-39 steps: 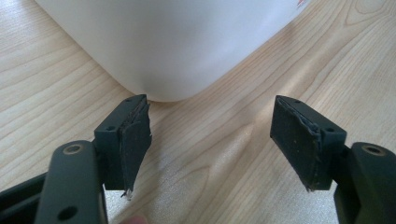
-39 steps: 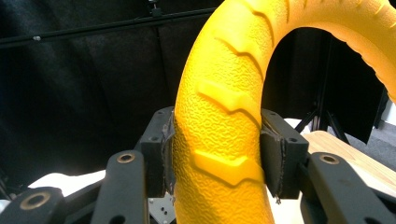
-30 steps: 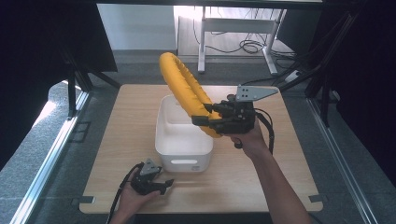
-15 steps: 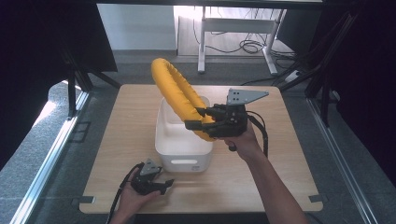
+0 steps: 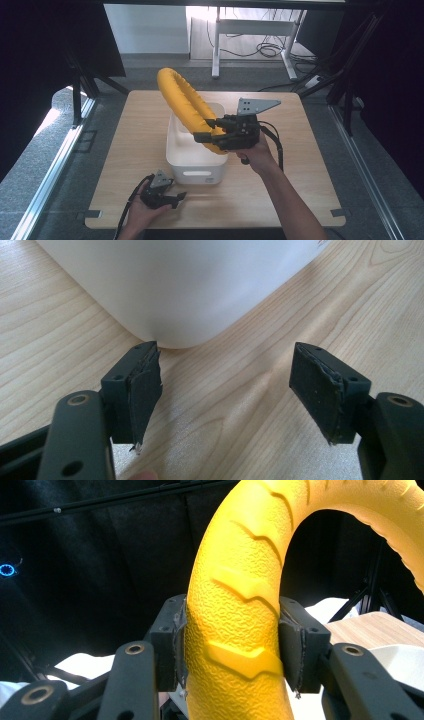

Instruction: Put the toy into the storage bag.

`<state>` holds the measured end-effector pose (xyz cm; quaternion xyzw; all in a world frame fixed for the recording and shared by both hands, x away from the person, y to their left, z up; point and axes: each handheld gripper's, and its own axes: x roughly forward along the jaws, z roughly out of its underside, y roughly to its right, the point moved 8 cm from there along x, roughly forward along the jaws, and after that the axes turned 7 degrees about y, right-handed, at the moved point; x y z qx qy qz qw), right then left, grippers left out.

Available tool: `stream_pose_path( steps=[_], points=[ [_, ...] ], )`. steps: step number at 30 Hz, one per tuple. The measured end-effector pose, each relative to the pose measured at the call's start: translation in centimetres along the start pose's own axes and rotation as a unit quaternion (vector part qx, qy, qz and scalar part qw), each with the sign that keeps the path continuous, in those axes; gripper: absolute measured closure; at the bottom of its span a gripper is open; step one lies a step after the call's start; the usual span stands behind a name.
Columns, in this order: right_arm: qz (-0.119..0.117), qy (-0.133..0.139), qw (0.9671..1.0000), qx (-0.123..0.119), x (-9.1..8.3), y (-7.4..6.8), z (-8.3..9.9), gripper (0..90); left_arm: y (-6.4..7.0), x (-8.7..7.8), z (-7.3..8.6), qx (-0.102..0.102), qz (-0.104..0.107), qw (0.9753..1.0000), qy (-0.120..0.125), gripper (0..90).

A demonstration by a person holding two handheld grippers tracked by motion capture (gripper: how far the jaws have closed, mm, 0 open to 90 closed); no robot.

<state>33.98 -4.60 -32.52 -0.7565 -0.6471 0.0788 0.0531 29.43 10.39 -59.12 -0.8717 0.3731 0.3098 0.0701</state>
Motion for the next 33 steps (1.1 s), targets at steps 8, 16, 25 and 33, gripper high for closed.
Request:
stream_pose_path(
  steps=[8, 16, 25, 33],
  points=[
    [-0.003, -0.007, 0.9999, 0.009, 0.4, 0.2, 0.8, 51.5, 0.0, 0.0, 0.0, 0.0, 0.0, 1.0, -0.001, 28.8],
    [-0.006, -0.016, 0.9997, 0.016, 1.0, 0.5, 1.9, 51.5, 0.0, 0.0, 0.0, 0.0, 0.0, 1.0, -0.001, 28.8],
    [-0.005, -0.024, 0.9995, 0.021, 1.2, 0.7, 2.6, 51.4, 0.0, 0.1, 0.1, 0.0, -0.001, 1.0, -0.002, 28.8],
    [-0.001, -0.029, 0.9992, 0.027, 1.4, 1.2, 3.3, 51.3, 0.0, 0.1, 0.1, 0.0, 0.0, 1.0, -0.001, 28.8]
  ],
)
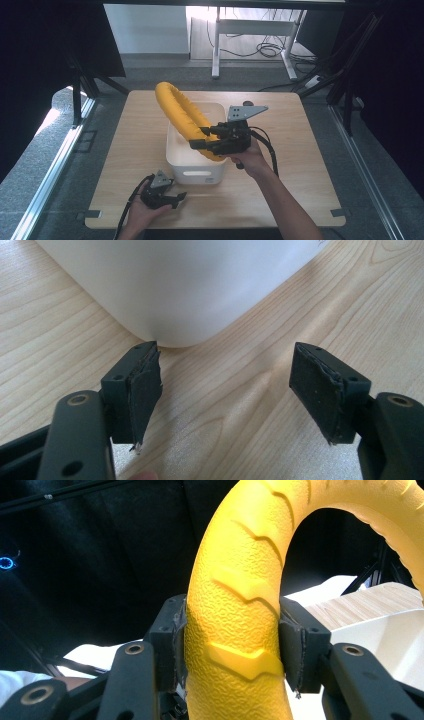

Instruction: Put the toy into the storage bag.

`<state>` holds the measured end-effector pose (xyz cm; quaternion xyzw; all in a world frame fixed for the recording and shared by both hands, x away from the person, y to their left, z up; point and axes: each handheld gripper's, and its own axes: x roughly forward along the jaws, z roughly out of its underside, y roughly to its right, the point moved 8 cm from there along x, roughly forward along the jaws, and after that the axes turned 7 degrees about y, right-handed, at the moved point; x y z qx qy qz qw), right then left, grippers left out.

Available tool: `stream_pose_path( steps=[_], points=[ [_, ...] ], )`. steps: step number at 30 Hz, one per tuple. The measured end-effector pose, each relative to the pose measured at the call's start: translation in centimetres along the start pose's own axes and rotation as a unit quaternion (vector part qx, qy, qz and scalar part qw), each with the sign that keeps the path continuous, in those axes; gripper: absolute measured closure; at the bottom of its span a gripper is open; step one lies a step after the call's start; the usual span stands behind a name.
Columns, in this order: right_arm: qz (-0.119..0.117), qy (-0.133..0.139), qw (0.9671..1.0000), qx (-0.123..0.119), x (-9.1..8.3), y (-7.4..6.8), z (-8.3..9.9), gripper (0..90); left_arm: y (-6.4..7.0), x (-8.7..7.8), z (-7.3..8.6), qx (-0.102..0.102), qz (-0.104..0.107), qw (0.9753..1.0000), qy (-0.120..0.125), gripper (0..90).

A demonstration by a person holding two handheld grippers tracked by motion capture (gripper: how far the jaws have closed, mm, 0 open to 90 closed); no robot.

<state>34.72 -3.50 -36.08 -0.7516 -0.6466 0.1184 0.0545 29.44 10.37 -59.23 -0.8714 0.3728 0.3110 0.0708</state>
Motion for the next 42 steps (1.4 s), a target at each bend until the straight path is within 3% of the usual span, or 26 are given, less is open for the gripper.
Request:
stream_pose_path(
  steps=[12, 24, 42],
  points=[
    [0.009, -0.019, 0.9997, 0.015, 0.6, 1.1, 1.6, 51.0, 0.0, 0.0, 0.0, 0.001, -0.001, 1.0, 0.0, 28.9],
    [0.012, -0.019, 0.9997, 0.009, 0.3, 1.3, 2.1, 50.5, 0.0, 0.0, 0.0, 0.001, 0.0, 1.0, -0.001, 28.8],
    [0.059, -0.021, 0.9974, -0.035, -1.0, 1.8, 2.3, 43.5, 0.2, 0.1, 0.1, 0.004, 0.003, 1.0, -0.004, 28.8]
  ],
)
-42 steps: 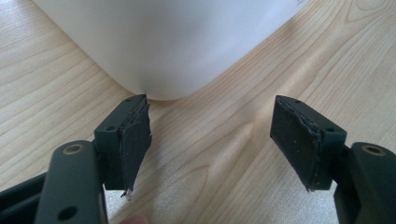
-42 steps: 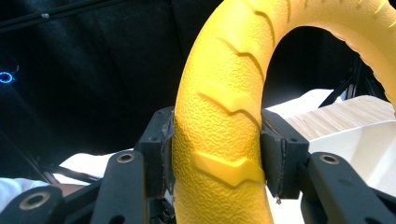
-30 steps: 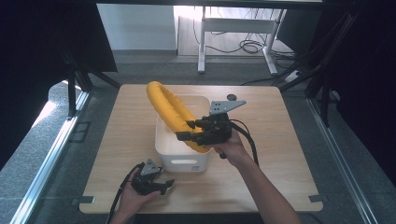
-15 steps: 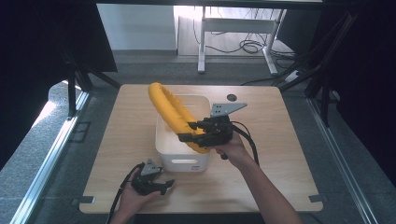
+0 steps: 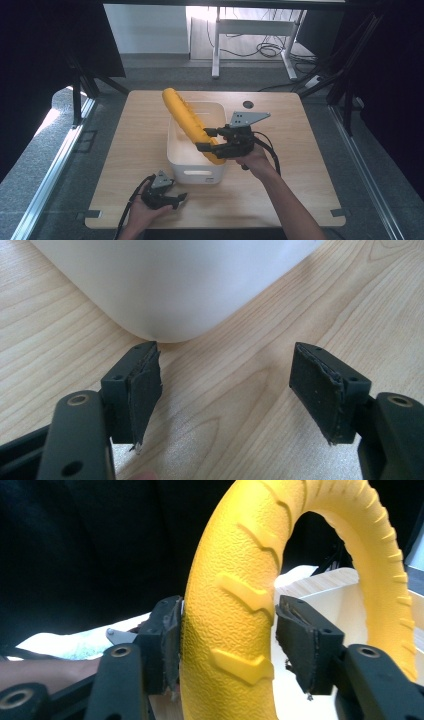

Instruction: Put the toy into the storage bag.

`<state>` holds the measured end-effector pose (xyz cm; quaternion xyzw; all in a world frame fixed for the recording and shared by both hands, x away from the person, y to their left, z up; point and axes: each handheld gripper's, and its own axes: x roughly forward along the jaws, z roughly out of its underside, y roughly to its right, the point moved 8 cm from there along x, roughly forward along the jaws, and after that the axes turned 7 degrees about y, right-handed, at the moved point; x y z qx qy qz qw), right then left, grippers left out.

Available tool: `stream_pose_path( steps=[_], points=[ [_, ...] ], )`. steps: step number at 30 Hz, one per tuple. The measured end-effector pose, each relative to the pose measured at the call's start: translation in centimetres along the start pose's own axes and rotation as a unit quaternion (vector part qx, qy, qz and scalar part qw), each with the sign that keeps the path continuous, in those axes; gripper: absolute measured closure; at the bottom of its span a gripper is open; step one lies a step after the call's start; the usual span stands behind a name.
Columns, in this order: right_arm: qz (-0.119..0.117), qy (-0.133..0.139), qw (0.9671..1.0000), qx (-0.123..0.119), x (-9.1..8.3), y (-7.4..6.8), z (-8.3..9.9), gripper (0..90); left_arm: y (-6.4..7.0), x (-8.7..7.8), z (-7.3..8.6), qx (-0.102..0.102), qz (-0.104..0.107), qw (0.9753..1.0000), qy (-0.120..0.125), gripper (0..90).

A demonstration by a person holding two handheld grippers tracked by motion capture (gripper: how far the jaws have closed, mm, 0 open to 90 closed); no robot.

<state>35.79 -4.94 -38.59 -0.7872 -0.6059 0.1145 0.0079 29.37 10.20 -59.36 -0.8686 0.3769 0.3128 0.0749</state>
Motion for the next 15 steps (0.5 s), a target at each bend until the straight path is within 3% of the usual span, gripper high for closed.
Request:
stream_pose_path(
  steps=[5, 9, 15],
  points=[
    [0.008, 0.006, 0.9999, -0.003, -0.1, 0.0, -0.1, 37.0, 0.0, 0.0, 0.0, -0.002, -0.003, 1.0, 0.001, 28.7],
    [0.022, 0.008, 0.9996, -0.015, -0.3, -0.2, -0.2, 34.9, 0.0, 0.0, 0.0, -0.003, -0.003, 1.0, 0.001, 28.7],
    [0.023, 0.022, 0.9994, -0.017, -1.2, -0.5, -0.6, 34.6, 0.0, 0.0, 0.0, 0.0, -0.001, 1.0, -0.001, 28.7]
  ],
)
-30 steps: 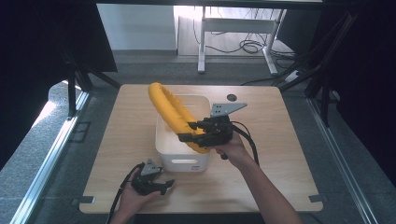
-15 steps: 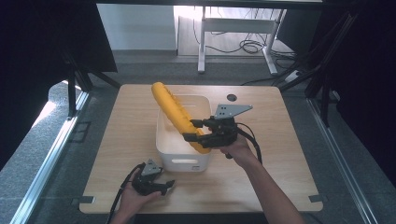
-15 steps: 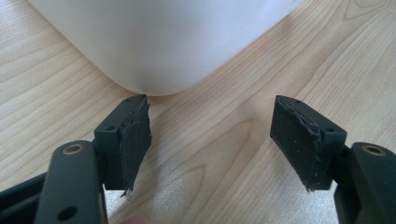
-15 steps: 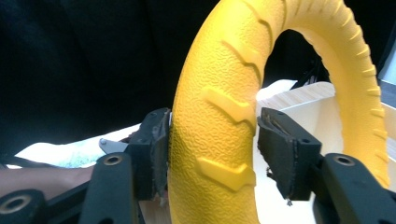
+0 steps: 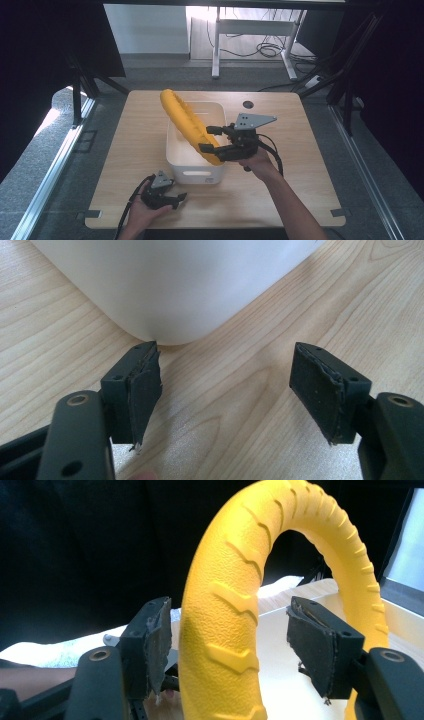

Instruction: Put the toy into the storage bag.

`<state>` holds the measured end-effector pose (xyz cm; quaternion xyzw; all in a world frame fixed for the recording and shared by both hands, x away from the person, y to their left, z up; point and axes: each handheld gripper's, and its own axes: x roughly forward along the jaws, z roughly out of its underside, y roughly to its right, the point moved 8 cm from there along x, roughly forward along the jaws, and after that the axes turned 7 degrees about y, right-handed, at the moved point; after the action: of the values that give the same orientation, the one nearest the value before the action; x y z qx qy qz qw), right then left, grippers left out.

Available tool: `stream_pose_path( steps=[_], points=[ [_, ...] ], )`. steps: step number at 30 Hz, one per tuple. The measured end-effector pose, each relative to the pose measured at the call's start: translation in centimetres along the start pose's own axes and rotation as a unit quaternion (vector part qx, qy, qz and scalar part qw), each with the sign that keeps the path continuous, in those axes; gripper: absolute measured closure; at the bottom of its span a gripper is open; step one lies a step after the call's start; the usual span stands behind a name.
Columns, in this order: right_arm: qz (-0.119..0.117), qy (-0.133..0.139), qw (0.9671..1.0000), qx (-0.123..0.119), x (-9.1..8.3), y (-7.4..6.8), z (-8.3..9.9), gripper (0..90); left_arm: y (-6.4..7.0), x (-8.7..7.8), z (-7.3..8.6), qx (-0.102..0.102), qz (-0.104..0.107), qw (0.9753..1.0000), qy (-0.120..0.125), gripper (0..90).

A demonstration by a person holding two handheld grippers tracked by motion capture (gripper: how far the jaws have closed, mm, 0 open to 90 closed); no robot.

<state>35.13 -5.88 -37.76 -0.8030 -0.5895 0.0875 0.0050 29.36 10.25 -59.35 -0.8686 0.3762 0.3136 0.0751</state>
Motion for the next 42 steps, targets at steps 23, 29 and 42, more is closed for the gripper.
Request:
stream_pose_path(
  steps=[23, 29, 42],
  points=[
    [0.075, 0.012, 0.997, 0.015, -7.3, 2.8, 4.6, 35.5, -0.3, -0.5, 0.1, -0.008, -0.007, 0.9999, 0.002, 28.5],
    [0.108, -0.011, 0.9936, 0.03, -9.8, 3.9, 7.5, 35.6, -0.6, -0.7, 0.0, -0.016, -0.013, 0.9997, 0.01, 26.8],
    [0.167, -0.064, 0.9802, 0.086, -14.3, 5.4, 15.4, 35.6, -0.9, -0.8, 0.0, -0.017, -0.017, 0.9996, 0.013, 23.7]
  ],
)
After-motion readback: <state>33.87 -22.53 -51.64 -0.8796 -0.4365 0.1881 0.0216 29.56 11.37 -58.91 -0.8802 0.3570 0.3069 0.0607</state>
